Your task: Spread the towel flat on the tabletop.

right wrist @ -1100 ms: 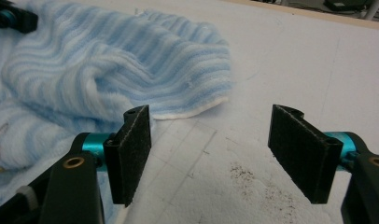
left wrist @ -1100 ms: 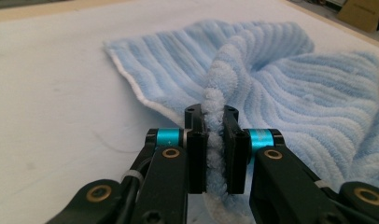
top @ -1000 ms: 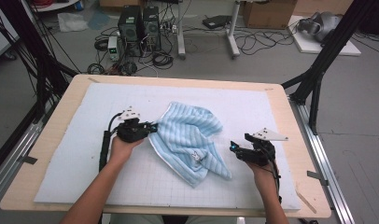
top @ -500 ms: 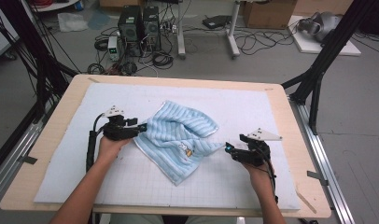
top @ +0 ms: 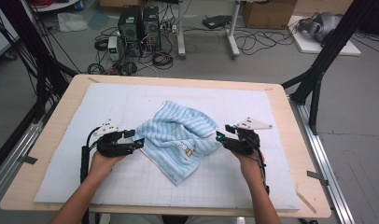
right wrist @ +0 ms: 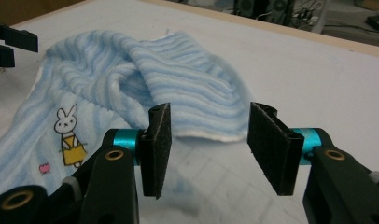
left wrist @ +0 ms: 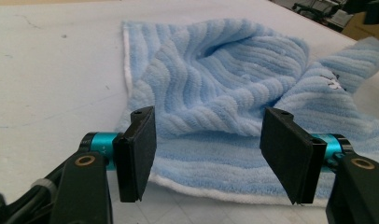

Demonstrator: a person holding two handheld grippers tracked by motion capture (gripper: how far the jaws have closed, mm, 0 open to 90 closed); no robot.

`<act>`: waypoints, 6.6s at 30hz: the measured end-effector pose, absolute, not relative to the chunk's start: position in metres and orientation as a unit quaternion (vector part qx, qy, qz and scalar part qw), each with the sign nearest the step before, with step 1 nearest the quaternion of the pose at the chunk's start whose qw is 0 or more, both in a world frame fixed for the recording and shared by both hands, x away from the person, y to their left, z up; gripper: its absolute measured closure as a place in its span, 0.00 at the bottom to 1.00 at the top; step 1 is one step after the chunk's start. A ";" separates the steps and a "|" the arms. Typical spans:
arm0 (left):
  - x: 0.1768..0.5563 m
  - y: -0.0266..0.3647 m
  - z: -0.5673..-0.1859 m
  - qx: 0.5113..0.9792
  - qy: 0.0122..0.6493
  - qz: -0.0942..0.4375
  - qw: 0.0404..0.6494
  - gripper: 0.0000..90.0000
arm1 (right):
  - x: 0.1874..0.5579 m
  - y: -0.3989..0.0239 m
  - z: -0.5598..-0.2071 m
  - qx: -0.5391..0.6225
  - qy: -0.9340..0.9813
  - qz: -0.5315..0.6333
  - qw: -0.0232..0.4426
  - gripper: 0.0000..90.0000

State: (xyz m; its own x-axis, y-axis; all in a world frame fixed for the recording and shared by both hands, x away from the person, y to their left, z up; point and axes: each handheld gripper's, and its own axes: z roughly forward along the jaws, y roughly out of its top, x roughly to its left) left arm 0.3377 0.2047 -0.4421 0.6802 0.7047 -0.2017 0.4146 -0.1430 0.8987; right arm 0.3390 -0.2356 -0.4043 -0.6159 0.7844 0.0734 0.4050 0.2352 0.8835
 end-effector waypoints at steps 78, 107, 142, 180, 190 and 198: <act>0.345 0.190 -0.438 0.817 0.305 0.100 0.479 0.96 | 0.353 -0.226 -0.415 0.439 0.763 0.412 0.236 0.50; 0.349 0.204 -0.440 0.809 0.326 0.119 0.474 0.94 | 0.342 -0.178 -0.441 0.333 0.853 0.396 0.065 0.95; 0.351 0.211 -0.440 0.802 0.347 0.128 0.470 0.94 | 0.391 -0.135 -0.448 0.432 0.805 0.363 0.180 0.62; 0.348 0.200 -0.440 0.808 0.321 0.108 0.481 0.94 | 0.398 -0.198 -0.426 0.505 0.736 0.418 0.170 0.53; 0.347 0.200 -0.440 0.809 0.320 0.102 0.483 0.94 | 0.384 -0.157 -0.441 0.432 0.819 0.343 0.161 0.98; 0.344 0.190 -0.440 0.815 0.297 0.076 0.492 0.93 | 0.382 -0.180 -0.433 0.436 0.818 0.305 0.220 0.98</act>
State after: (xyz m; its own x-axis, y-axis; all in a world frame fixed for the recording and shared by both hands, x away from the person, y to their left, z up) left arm 0.3439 0.1896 -0.4397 0.8124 0.5583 -0.1685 0.4089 -0.3392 0.8472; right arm 0.3818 -0.1799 -0.4331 -0.5233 0.8469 -0.0945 0.5775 0.4341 0.6914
